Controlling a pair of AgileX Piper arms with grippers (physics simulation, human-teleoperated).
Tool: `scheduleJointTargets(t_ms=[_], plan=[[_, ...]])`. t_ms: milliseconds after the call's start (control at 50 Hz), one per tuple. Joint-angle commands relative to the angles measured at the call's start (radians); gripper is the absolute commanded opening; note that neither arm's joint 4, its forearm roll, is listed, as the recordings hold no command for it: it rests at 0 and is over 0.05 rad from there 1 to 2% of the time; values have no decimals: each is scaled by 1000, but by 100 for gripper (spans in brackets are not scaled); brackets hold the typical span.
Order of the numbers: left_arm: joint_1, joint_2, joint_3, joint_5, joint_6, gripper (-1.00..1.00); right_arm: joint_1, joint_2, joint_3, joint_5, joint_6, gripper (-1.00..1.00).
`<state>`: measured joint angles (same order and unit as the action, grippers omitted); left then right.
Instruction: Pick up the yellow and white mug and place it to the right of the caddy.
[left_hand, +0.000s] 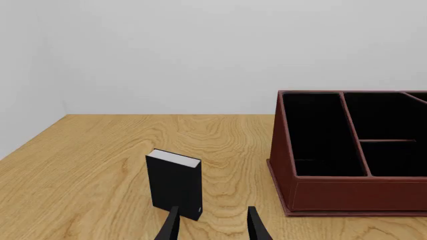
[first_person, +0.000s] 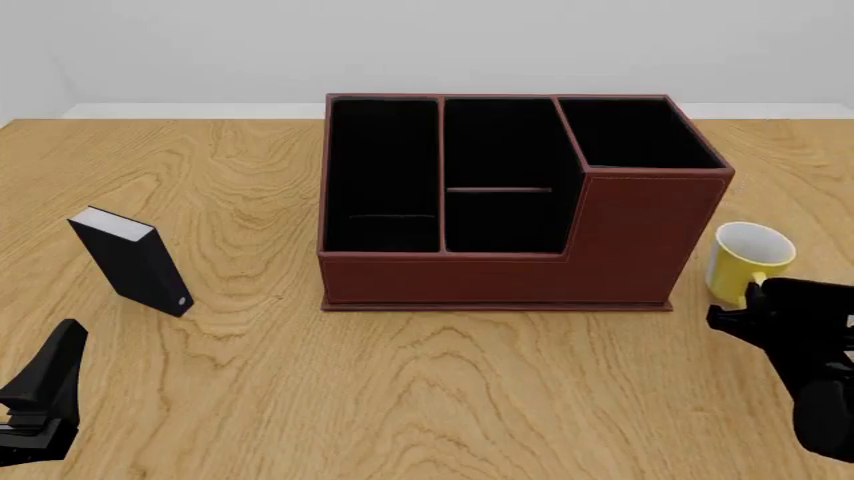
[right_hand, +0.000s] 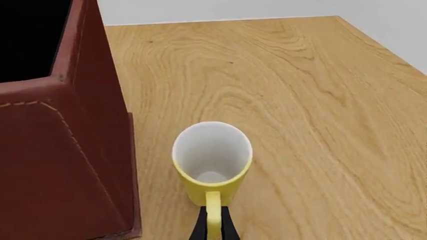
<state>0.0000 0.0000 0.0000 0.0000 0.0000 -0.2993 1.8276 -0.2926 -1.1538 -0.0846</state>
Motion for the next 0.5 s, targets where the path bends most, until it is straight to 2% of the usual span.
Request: scheduleJointTargets(t_ms=[20, 360, 400, 500], plan=[[0, 0, 0, 0, 0, 100, -3, 43, -1, -20, 10, -100], [0, 0, 0, 0, 0, 100, -4, 101, -11, -48, 18, -100], [0, 0, 0, 0, 0, 100, -2, 106, -12, -49, -2, -100], [0, 0, 0, 0, 0, 100, -7, 112, -19, -43, 14, -100]])
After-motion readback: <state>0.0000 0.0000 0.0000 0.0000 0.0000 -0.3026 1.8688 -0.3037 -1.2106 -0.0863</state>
